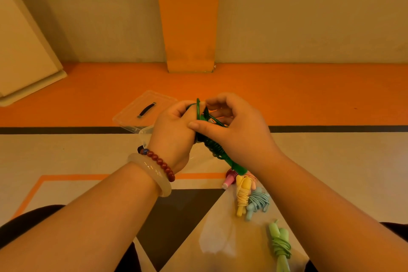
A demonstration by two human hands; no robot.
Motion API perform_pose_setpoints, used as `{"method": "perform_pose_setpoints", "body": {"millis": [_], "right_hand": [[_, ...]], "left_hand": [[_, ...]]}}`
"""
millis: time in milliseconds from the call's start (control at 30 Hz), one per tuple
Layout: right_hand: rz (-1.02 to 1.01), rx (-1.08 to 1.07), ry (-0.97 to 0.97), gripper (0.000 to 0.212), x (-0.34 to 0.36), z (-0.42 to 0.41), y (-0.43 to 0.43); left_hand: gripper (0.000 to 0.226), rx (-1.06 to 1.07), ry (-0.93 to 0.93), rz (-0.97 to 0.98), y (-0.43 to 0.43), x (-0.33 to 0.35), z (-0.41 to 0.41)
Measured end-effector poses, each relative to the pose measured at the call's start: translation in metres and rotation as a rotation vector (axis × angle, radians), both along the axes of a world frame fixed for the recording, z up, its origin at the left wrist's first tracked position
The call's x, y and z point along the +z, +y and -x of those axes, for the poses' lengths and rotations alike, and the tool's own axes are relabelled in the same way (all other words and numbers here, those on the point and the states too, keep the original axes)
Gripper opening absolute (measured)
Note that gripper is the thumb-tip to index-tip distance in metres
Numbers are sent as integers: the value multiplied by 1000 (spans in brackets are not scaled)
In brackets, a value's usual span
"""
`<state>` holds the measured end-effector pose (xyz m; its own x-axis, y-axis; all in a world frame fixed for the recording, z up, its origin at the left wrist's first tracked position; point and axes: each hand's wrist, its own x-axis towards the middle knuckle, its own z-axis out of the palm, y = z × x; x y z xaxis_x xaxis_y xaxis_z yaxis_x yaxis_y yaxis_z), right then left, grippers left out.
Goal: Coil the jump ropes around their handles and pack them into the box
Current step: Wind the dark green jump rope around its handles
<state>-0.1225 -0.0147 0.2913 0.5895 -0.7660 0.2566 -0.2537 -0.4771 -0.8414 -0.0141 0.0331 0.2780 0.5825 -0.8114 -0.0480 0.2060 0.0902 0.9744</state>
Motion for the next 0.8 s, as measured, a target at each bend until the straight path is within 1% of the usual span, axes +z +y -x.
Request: {"method": "perform_pose_setpoints", "body": {"millis": [67, 133, 233, 300, 367, 433, 467, 500, 533, 600, 667, 733, 800], "right_hand": [[-76, 20, -1, 41, 3, -1, -3], [-99, 30, -14, 38, 4, -1, -5], [-154, 58, -81, 26, 2, -1, -6], [-195, 33, -132, 24, -1, -2, -5], [-165, -57, -187, 17, -4, -4, -4], [-62, -164, -229, 11, -6, -5, 1], [-20, -197, -236, 11, -7, -5, 3], [-25, -214, -252, 11, -9, -6, 5], [-92, -224, -284, 11, -10, -6, 6], [-325, -253, -381, 13, -9, -7, 6], [-509, -265, -484, 20, -5, -6, 3], [-563, -240, -577, 23, -4, -6, 2], [-500, -243, -631, 26, -6, -8, 2]], "left_hand": [[20, -5, -10, -12, 0, -1, -1], [21, -18, -5, -11, 0, 0, -1], [22, -15, -8, 7, -2, 2, -1], [20, -1, -26, 10, -4, 1, 1], [17, 24, -54, 9, -6, -2, 3], [15, 59, -102, 8, -7, -4, 5], [15, 66, -134, 11, -8, -5, 6], [14, 68, -172, 14, -8, -6, 6], [14, 70, -206, 18, -8, -6, 5], [15, 87, -240, 24, -8, -6, 4], [18, 122, -215, 24, -9, -6, 1], [18, 157, -192, 31, -10, -7, -2], [16, 186, -185, 45, -10, -7, -2]]}}
